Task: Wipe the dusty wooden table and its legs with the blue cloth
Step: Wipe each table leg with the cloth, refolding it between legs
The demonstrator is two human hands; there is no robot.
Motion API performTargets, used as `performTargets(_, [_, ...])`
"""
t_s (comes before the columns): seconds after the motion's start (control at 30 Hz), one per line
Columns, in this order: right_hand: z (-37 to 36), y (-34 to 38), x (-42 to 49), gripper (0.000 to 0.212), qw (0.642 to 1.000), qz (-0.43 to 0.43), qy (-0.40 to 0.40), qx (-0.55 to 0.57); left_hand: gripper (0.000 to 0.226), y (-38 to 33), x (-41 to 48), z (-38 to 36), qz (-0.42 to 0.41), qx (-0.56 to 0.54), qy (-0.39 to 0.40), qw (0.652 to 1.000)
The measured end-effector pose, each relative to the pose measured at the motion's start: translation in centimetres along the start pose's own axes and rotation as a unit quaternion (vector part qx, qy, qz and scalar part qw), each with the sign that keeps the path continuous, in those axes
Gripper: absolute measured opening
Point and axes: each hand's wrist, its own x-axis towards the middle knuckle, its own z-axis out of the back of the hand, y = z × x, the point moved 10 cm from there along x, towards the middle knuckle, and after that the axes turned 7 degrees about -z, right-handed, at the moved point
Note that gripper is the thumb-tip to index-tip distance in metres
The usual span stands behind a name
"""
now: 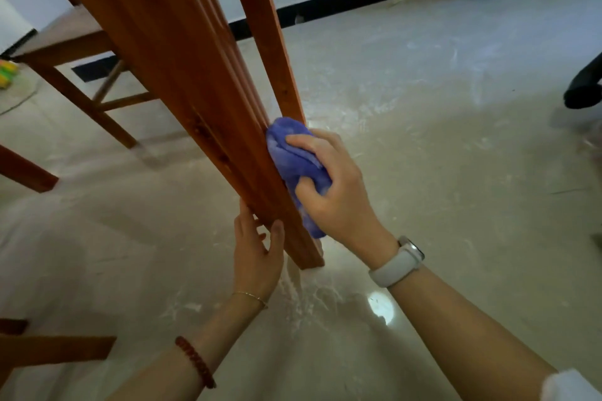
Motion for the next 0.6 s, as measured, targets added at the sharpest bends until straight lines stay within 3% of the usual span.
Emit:
performTargets(0.1, [-1.0,-1.8,-0.5,0.043,1.0,-0.003,-0.015,0.007,0.062,0.2,0.0,0.0,0.005,-0.006,-0.004,1.0])
performTargets(0.17, [-2.6,-8.3,-3.2,0.049,0.994,-0.113,0.0,-0.001,0.062,0.5,0.0,-0.1,0.012,-0.009,-0.002,1.0])
performTargets(0.27, [-5.1,-18.9,-9.0,0.057,0.937,-0.324,0.121,-0.055,0.062,0.9,0.0,-0.3,0.022,-0.009,0.008,1.0])
performTargets(0.33, [-5.6,-22.6,-12.0,0.045,0.884,-0.405,0.209,-0.105,0.062,1.2,0.0,-0.3,0.018,-0.004,0.008,1.0])
performTargets(0.37, [-5.3,-23.2,-12.6,0.039,0.871,-0.426,0.213,-0.119,0.06,1.3,0.1,-0.1,0.013,-0.002,0.006,1.0])
performTargets(0.43, [-3.5,-22.2,-11.5,0.039,0.885,-0.42,0.148,-0.137,0.055,1.6,0.3,0.2,0.017,-0.005,-0.007,1.0])
performTargets(0.5, [-1.7,-18.7,-8.7,0.05,0.921,-0.367,0.046,-0.122,0.052,2.1,0.7,0.5,0.032,-0.004,-0.023,0.999])
performTargets(0.6, [-1.2,-11.1,-4.5,0.05,0.984,-0.171,-0.04,-0.029,0.046,2.4,1.2,0.7,0.035,0.023,-0.041,0.998])
